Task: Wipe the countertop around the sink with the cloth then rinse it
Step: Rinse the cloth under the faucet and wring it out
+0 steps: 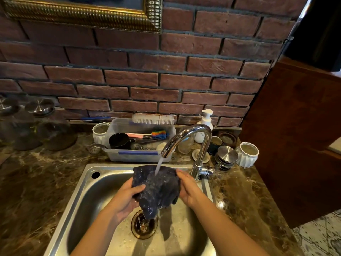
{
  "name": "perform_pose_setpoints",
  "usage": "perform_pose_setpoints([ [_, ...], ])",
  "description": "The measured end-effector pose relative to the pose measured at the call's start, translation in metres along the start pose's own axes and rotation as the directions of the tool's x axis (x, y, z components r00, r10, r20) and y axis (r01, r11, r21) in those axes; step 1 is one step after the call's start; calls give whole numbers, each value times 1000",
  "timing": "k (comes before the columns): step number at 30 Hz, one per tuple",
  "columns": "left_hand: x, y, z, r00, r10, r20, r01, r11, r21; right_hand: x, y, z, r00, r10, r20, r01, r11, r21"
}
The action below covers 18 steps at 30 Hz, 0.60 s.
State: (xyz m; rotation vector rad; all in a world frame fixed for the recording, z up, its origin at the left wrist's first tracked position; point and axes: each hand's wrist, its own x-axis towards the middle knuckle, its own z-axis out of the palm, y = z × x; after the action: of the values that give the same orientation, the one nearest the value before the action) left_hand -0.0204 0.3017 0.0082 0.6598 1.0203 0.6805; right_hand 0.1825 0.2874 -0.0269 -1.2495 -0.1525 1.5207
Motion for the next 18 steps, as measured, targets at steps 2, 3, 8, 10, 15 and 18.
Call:
perform_pose_setpoints([
  [2, -3, 4, -2, 1000, 19, 6, -19, 1000, 0, 0, 7, -3, 988, 131, 82, -123, 987, -101],
  [3, -4, 7, -3, 1000, 25, 3, -25, 1000, 0, 0, 10, -3, 978, 186, 98, -168, 971, -169],
  [8, -12, 18, -8, 1000, 11, -29, -13, 997, -80, -3, 11, 12, 945, 283, 162, -224, 925, -307],
  [10, -10, 20, -10, 998, 13, -58, -18, 996, -87, -3, 8, 18, 954, 225, 196, -166, 946, -279],
  [15, -1, 19, -14, 997, -38, -64, 39, 999, 14, -1, -10, 25, 992, 49, 118, -15, 961, -276],
  [18, 1, 13, -16, 989, -148, -11, 148, 989, 5, -5, -29, 20, 985, 59, 163, -52, 998, -43],
])
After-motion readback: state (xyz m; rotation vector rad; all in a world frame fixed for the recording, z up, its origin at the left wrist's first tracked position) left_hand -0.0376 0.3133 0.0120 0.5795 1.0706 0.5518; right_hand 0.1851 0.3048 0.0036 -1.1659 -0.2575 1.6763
